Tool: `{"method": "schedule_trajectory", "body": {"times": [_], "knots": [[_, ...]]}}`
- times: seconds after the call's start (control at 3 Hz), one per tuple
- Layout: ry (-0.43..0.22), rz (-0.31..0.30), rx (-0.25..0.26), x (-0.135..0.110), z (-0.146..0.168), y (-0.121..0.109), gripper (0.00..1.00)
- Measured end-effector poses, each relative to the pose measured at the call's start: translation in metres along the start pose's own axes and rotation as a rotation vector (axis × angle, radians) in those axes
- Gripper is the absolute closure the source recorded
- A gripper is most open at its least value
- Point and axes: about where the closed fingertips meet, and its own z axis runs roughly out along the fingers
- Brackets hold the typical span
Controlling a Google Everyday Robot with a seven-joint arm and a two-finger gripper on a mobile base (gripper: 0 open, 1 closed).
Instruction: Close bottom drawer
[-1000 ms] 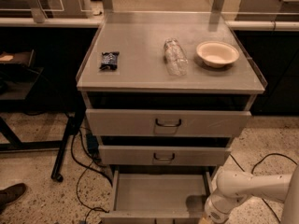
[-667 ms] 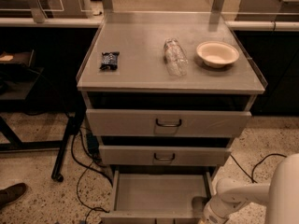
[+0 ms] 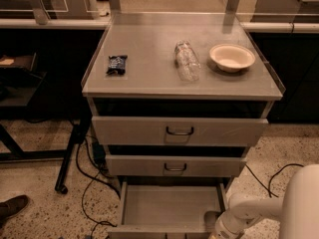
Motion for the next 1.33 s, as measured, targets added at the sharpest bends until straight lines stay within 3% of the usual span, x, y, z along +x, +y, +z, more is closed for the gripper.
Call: {"method": "schedule_trajectory", "body": {"times": [0.33, 1.33], "knots": [[-0.056, 0.042, 0.051, -0.005, 0.023, -0.035, 1.00], [-0.069, 0.048, 0.083, -0.013, 0.052, -0.049, 1.00]]}}
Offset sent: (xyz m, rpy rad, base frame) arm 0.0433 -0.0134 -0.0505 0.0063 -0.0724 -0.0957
